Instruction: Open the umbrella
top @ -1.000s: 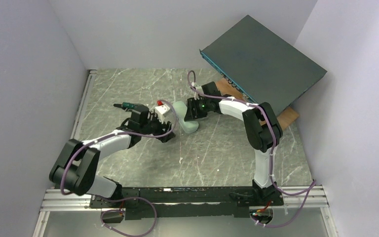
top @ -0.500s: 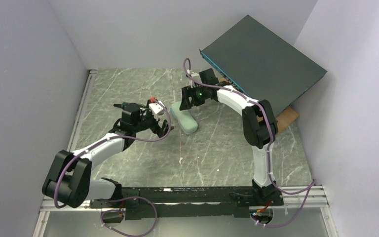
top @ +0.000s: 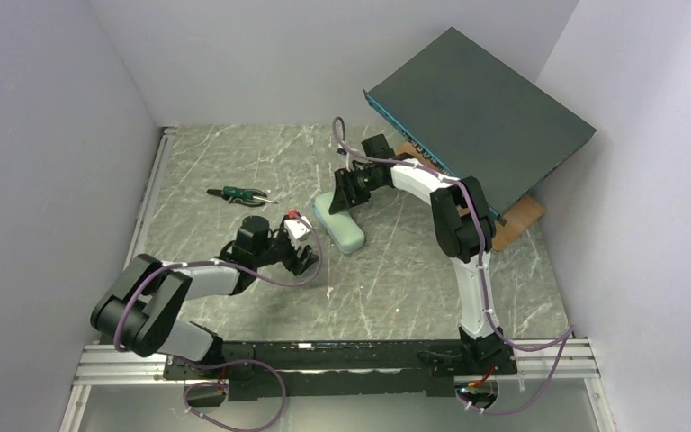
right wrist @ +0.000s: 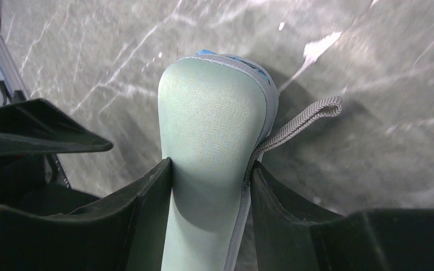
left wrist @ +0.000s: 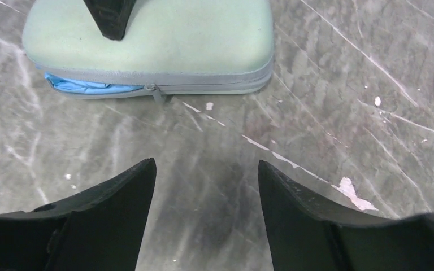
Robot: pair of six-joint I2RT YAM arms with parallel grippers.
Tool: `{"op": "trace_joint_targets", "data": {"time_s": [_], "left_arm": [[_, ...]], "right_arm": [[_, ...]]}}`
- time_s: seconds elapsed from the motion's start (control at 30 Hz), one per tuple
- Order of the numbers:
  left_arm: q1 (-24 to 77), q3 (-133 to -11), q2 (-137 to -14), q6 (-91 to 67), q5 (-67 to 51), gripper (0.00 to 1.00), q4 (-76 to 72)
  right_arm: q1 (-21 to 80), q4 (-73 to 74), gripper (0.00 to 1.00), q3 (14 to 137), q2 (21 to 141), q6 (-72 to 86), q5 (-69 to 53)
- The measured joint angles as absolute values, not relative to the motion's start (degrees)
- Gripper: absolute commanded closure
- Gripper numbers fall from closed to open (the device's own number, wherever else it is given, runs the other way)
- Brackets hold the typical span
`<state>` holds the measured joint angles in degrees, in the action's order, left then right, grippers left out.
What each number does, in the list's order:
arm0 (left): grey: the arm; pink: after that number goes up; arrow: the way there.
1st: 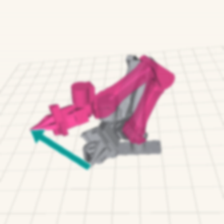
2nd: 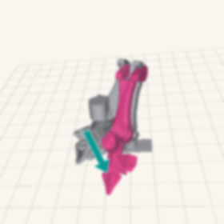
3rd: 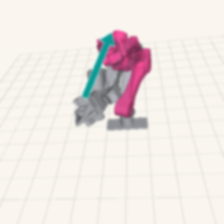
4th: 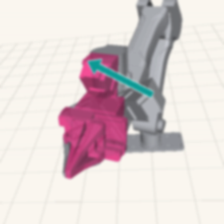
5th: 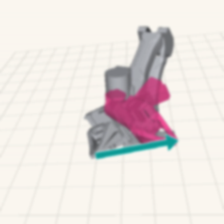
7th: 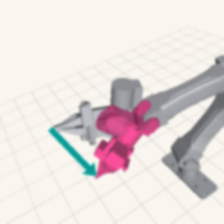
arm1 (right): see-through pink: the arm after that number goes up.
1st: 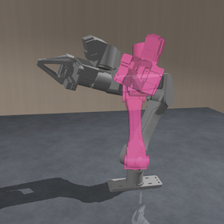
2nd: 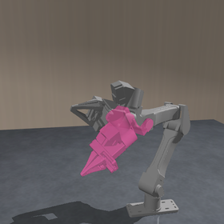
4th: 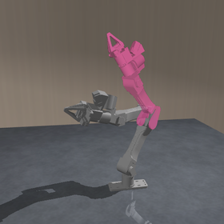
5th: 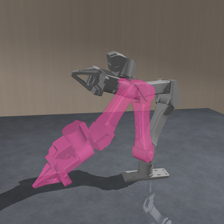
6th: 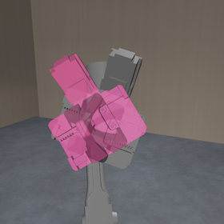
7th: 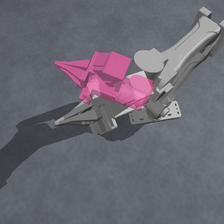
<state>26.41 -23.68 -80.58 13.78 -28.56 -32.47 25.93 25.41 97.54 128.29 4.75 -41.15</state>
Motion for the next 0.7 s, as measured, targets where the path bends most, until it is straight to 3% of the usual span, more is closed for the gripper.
{"op": "trace_joint_targets", "data": {"time_s": [0.3,0.7], "left_arm": [[28.82,-22.83,-88.18,12.29,-25.61,0.47,-40.69],[30.35,-30.68,-99.83,12.16,-24.64,0.50,-46.61]], "right_arm": [[25.58,24.49,0.71,89.25,123.81,5.39,-44.05],[25.56,23.00,0.80,87.66,123.09,6.68,-44.21]]}}
